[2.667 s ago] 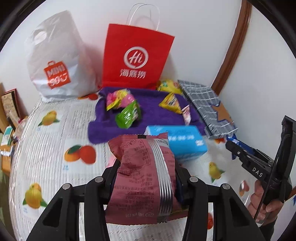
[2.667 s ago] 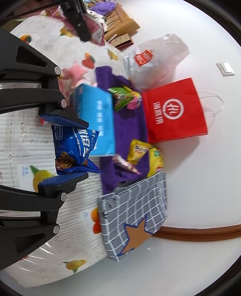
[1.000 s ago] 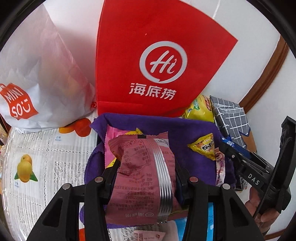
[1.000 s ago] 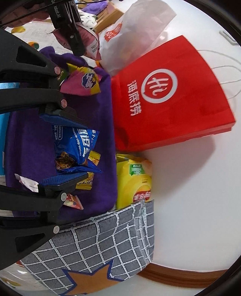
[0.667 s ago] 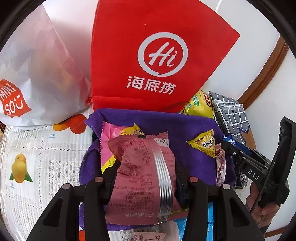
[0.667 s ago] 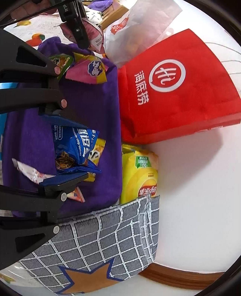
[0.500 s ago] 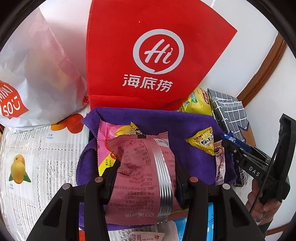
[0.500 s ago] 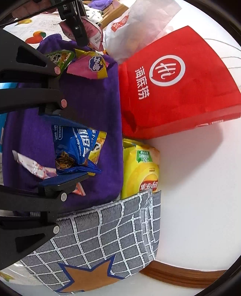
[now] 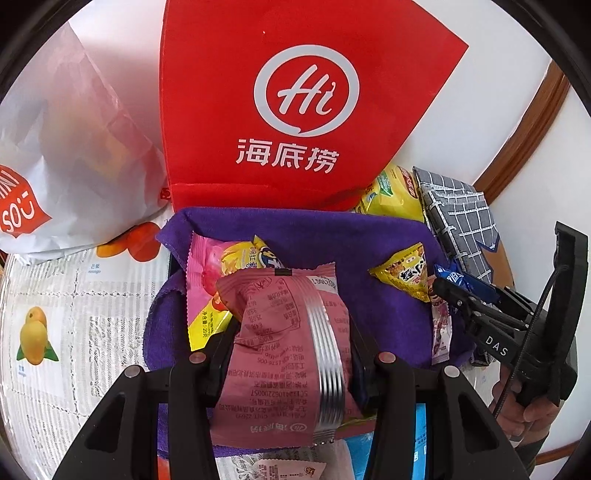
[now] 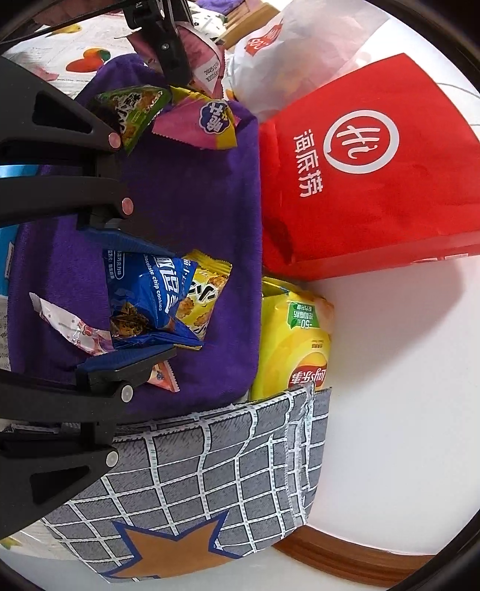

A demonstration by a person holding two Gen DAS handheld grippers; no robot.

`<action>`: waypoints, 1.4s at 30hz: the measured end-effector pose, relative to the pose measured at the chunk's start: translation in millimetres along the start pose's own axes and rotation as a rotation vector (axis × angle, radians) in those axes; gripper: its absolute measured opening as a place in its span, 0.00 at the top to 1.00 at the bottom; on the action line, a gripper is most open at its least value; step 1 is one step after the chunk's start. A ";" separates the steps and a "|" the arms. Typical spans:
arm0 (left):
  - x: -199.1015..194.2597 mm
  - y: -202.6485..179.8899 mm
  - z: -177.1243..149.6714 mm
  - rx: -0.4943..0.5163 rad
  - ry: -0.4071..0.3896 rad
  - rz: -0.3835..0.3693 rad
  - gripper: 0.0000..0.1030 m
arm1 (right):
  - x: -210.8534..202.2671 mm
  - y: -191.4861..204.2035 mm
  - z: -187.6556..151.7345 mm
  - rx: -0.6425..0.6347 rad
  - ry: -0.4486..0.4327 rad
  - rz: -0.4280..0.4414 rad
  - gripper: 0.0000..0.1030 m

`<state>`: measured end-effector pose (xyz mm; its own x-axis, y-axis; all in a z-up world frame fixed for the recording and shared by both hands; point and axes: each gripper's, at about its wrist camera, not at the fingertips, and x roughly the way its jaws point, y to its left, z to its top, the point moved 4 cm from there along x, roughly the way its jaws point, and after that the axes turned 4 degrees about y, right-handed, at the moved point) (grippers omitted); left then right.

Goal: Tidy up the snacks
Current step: 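Lower both held snacks onto the purple towel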

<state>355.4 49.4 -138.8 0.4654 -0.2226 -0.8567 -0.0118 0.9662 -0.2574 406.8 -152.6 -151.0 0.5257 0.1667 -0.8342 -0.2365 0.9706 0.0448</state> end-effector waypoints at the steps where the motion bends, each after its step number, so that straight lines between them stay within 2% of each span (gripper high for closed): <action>1: 0.8 0.1 -0.1 0.000 0.003 0.001 0.56 | 0.3 -0.2 0.0 0.000 0.002 -0.001 0.54; 11: 12.6 -0.9 -4.1 0.004 0.049 0.024 0.56 | 13.1 -5.7 -4.1 0.002 0.067 -0.028 0.54; 42: 18.1 2.0 -4.5 0.000 0.079 0.030 0.55 | 15.7 1.2 -5.6 -0.023 0.077 -0.028 0.51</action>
<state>359.9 46.7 -156.8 0.3937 -0.2029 -0.8966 -0.0252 0.9726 -0.2311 410.2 -149.8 -167.2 0.4682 0.1243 -0.8748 -0.2417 0.9703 0.0085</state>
